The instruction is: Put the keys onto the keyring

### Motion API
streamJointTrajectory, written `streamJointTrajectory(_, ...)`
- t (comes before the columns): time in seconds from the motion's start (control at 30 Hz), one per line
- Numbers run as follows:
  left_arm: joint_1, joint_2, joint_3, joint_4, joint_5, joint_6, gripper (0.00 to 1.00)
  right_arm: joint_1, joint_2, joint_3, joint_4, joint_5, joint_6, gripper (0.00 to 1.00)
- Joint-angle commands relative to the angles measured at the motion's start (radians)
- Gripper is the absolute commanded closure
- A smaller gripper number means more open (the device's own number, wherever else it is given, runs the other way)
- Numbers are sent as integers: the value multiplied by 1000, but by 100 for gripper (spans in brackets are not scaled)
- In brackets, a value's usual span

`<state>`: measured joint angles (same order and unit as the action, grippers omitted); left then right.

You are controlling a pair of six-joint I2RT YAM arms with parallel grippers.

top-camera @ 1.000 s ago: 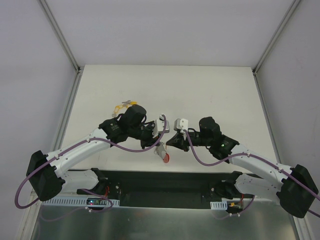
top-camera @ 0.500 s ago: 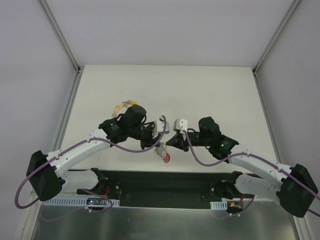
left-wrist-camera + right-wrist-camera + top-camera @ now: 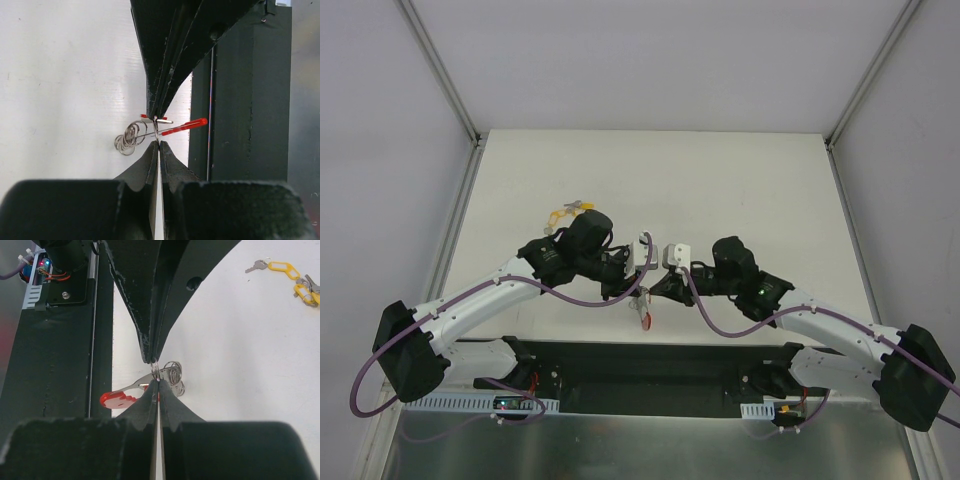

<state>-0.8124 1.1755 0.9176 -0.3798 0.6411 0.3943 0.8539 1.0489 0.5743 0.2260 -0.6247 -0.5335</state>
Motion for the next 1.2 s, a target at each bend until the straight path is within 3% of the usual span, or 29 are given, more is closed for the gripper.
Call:
streamJointTrajectory(0.0, -10, -16, 6, 36, 72, 25, 100, 10, -1, 39, 33, 8, -25, 99)
streamJointTrajectory(0.7, -11, -2, -8, 64, 9, 11, 100, 27, -93, 32, 9, 48, 0, 99)
streamJointTrajectory(1.17, -14, 21, -16, 122, 32, 8, 100, 86, -41, 70, -14, 69, 30, 99)
